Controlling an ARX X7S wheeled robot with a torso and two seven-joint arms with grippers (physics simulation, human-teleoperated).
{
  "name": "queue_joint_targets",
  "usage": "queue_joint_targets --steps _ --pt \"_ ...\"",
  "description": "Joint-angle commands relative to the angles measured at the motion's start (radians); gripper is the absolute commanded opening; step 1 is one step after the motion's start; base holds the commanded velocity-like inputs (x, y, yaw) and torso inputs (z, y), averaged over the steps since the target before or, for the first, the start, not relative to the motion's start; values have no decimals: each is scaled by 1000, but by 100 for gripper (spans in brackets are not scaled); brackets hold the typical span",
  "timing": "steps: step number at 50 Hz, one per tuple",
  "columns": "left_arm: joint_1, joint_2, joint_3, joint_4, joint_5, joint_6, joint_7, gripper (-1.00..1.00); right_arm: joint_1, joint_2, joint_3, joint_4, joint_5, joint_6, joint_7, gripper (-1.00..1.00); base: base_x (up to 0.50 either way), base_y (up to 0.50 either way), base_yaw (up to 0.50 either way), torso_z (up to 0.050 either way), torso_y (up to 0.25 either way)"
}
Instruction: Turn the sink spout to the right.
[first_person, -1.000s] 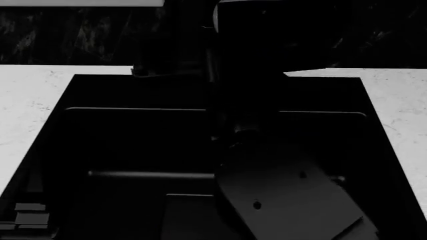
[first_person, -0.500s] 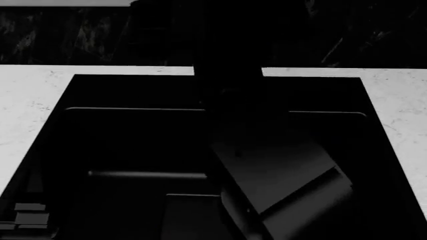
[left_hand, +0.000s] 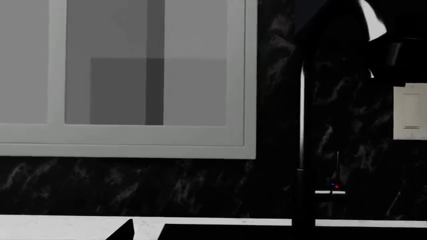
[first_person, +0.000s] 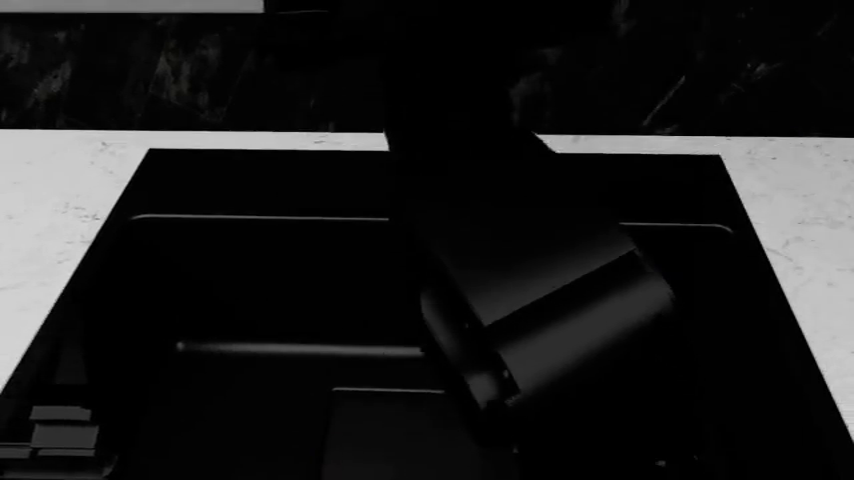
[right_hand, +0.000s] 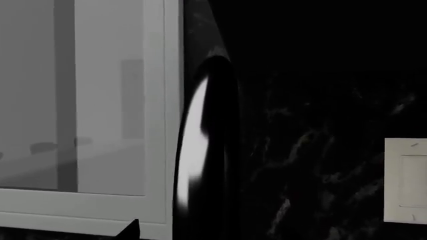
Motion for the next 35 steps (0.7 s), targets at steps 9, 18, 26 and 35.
queue_joint_targets --steps 9,18,26,35 --pt "-3 -5 3 -2 -7 2 -3 100 92 -19 -35 234 -3 -124 -47 100 0 0 0 0 0" --pt "-3 -7 6 -4 -7 5 -5 100 113 -16 -47 310 4 -168 -51 100 0 0 0 0 0" --pt "-3 -9 11 -5 -4 9 -6 100 127 -16 -61 356 11 -195 -55 100 0 0 0 0 0" --pt "-3 -12 13 -5 -5 11 -7 100 139 2 -68 352 25 -189 -39 100 0 0 0 0 0"
